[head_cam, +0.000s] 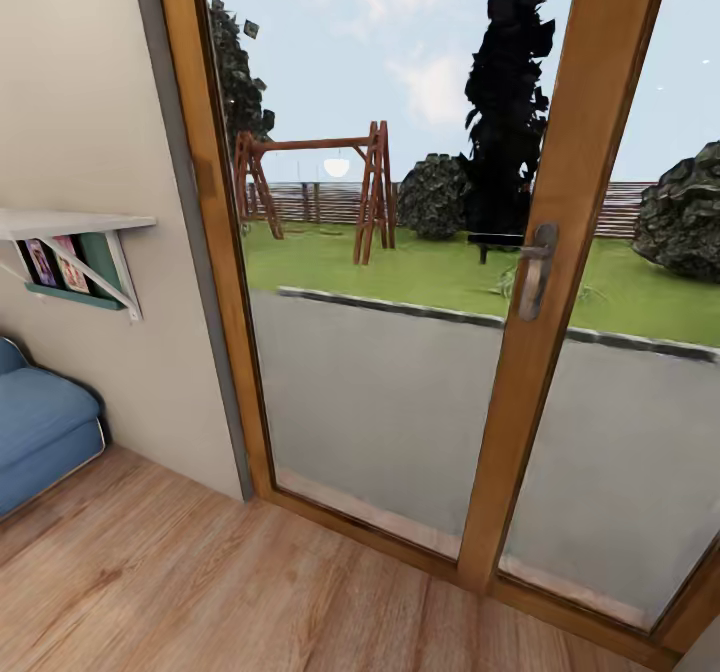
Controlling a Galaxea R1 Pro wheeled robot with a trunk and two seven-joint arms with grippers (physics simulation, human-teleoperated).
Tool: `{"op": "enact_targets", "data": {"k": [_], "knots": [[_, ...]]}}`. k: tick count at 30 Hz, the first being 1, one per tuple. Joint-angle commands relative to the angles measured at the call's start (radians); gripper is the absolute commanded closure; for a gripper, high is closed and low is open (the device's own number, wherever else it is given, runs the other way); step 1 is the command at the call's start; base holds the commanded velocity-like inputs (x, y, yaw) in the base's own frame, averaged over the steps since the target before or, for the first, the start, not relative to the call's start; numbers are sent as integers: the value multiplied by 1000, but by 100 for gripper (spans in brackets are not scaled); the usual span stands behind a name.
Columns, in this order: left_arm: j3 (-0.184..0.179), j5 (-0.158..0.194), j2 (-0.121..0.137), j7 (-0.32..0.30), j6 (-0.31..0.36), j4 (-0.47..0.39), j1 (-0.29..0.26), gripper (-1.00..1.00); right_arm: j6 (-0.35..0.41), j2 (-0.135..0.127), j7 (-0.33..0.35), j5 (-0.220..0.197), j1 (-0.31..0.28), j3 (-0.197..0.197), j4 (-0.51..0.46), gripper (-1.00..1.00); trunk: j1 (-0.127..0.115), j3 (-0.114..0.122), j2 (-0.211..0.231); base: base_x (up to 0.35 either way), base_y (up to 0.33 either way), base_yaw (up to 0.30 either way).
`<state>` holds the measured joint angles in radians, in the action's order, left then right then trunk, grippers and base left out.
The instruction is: Turn on the radio receiver that's on the table in the living room.
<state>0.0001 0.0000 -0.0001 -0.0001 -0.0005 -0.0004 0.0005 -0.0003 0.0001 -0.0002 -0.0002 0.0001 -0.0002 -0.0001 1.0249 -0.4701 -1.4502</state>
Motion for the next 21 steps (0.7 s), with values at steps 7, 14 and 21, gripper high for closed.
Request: {"op": "enact_targets", "data": {"k": [7,14,21], "knots": [[0,2,-39,-1,-6,-4,40,-100,-4,39,-4,0,-40,2,-8,-100,0,0,0,0,0,0],[0,3,-76,-1,-6,-4,58,-100,-4,64,-5,-1,-61,3,-8,-100,0,0,0,0,0,0],[1,3,-77,-2,-6,-4,58,-100,-5,64,-5,0,-61,7,-8,-100,0,0,0,0,0,0]]}}
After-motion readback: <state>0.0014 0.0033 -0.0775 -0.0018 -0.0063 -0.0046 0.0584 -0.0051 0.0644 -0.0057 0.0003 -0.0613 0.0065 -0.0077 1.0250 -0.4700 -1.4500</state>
